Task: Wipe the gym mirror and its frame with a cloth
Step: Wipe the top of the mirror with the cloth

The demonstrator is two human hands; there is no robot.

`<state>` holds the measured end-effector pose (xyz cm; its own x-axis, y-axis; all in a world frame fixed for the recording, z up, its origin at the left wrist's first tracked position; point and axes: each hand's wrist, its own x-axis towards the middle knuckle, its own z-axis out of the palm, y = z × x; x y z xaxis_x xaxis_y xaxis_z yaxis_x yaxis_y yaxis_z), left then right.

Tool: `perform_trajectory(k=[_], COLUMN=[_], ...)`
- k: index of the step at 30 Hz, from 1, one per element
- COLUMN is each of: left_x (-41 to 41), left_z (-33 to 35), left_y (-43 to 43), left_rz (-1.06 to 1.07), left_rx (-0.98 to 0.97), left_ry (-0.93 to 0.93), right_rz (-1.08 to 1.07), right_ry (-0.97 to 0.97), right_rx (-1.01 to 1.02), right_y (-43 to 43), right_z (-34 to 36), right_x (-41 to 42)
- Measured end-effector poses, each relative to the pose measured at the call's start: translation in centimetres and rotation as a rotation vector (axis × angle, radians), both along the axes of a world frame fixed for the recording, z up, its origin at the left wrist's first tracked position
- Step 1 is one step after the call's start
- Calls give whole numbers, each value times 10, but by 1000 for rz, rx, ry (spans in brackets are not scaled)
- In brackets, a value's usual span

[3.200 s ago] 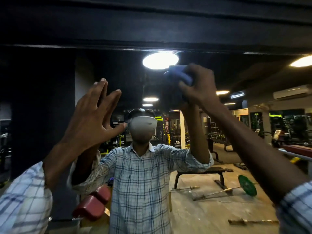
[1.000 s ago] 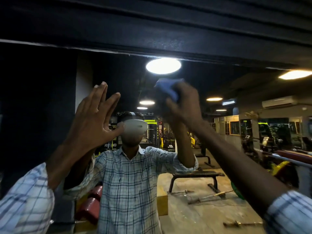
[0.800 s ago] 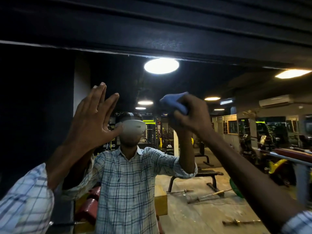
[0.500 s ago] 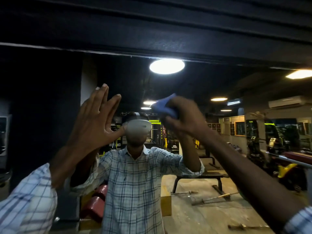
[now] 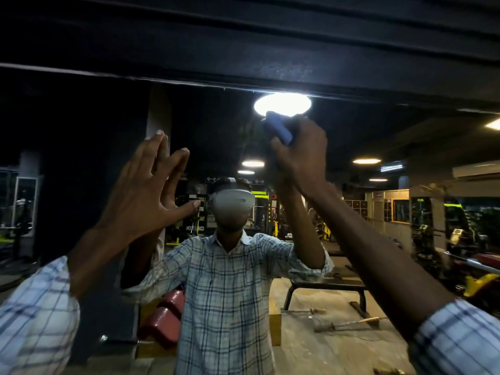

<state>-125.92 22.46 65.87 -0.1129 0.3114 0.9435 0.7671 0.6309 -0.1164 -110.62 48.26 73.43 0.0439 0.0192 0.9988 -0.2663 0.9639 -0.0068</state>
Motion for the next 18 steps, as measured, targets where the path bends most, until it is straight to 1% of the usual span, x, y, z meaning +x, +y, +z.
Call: perform_trajectory(k=[1, 3, 4, 5, 6, 7, 9, 10, 11, 12, 14, 15, 16, 17, 18], left_x=[-1, -6, -9, -12, -16, -19, -25, -28, -31, -33, -39, -41, -43, -45, -46], left_z=[1, 2, 2, 2, 3, 4, 6, 6, 7, 7, 8, 8, 8, 9, 9], left_y=[-3, -10, -14, -18, -22, -27, -35, -38, -40, -42, -46, -48, -49, -50, -52], left_rz=[-4, -12, -13, -12, -9, -7, -15, -18, -20, -25, -49, -59, -65, -67, -68], left_rx=[-2, -8, -15, -24, -30, -35, -48, -57, -64, -71, -66, -63, -65, -67, -69], left_ry=[-5, -7, -1, 10, 22, 33, 56, 71, 85, 96, 111, 120, 129, 137, 144], right_rz=[-26, -66, -98, -131, -149, -141, -60, -30, -30, -48, -89, -120, -127, -113, -89], right_ry=[-96, -352, -443, -455, -382, -259, 9, 71, 63, -13, -297, -382, -380, -304, -185], right_rx=[114, 457, 587, 642, 599, 478, 126, 15, 17, 141, 495, 594, 609, 556, 431], right_y=[-10, -27, -27, -25, -21, -16, -8, -9, -17, -30, -51, -51, -48, -40, -30], right_z=[-8, -26, -28, -21, -10, 4, 20, 20, 14, 4, -17, -16, -5, 11, 29], right_x=[-4, -14, -16, -16, -15, -13, -9, -12, -19, -27, -41, -41, -38, -35, -31])
